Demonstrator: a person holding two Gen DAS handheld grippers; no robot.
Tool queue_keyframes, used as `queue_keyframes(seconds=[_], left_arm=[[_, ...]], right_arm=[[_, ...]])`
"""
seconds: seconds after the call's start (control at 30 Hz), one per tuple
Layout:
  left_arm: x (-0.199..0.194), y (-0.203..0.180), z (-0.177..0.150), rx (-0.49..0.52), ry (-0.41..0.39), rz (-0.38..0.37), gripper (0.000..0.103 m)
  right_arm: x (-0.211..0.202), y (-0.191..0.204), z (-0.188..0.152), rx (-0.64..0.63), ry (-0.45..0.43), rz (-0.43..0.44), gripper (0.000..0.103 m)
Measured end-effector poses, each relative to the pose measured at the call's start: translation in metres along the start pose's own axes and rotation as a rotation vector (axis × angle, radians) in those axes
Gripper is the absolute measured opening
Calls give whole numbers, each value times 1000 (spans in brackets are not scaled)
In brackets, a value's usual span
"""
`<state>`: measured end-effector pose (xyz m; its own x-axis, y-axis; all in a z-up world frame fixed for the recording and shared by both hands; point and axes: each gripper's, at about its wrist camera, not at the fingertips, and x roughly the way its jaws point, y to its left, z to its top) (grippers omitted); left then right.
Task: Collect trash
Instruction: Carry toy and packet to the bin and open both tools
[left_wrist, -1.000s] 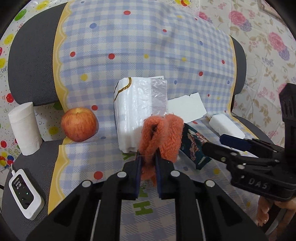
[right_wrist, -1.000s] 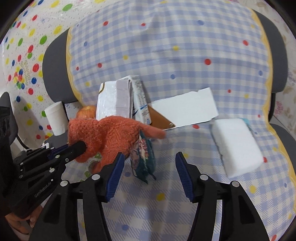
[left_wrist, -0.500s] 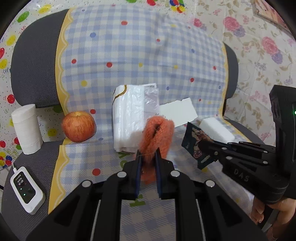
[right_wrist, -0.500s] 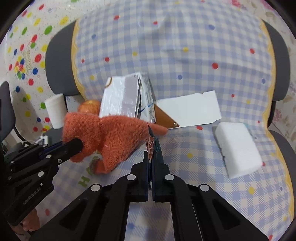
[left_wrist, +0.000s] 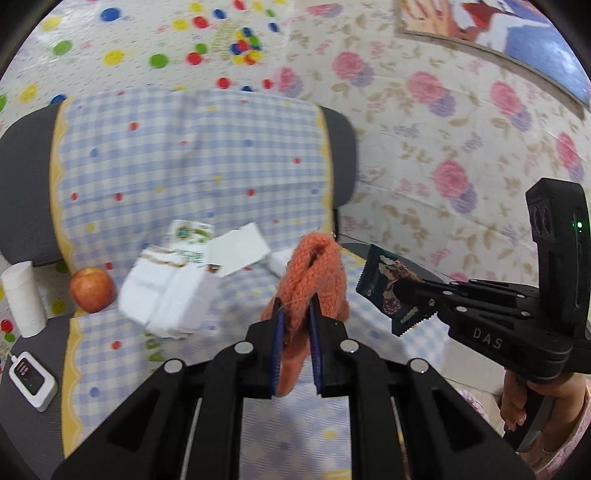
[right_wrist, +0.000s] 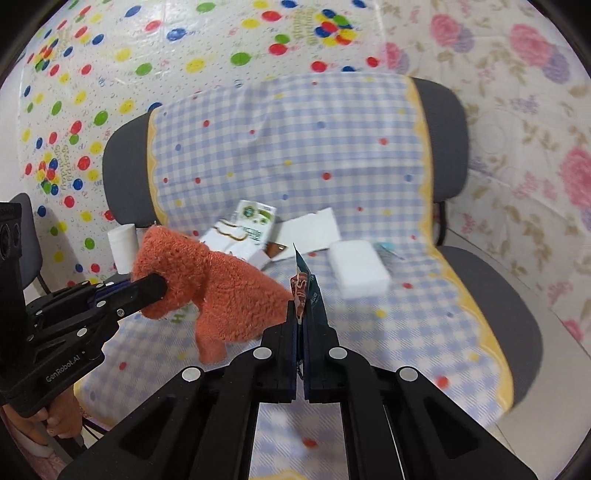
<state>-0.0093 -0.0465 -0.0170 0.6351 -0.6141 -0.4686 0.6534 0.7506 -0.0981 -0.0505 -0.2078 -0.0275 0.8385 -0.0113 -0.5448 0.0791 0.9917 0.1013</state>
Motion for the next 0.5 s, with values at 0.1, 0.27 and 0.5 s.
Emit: queue_keyframes(seconds=[0.1, 0.27, 0.5], left_arm=[[-1, -26, -4, 26, 8, -61, 11], [-2, -75, -16, 84, 37, -177, 11], [-14, -131, -22, 159, 43, -331, 11]], right_arm=[[-23, -16, -14, 34, -4, -51, 3], [-68, -41, -44, 86, -10, -151, 3], [-130, -77, -83, 166, -9, -307, 3]])
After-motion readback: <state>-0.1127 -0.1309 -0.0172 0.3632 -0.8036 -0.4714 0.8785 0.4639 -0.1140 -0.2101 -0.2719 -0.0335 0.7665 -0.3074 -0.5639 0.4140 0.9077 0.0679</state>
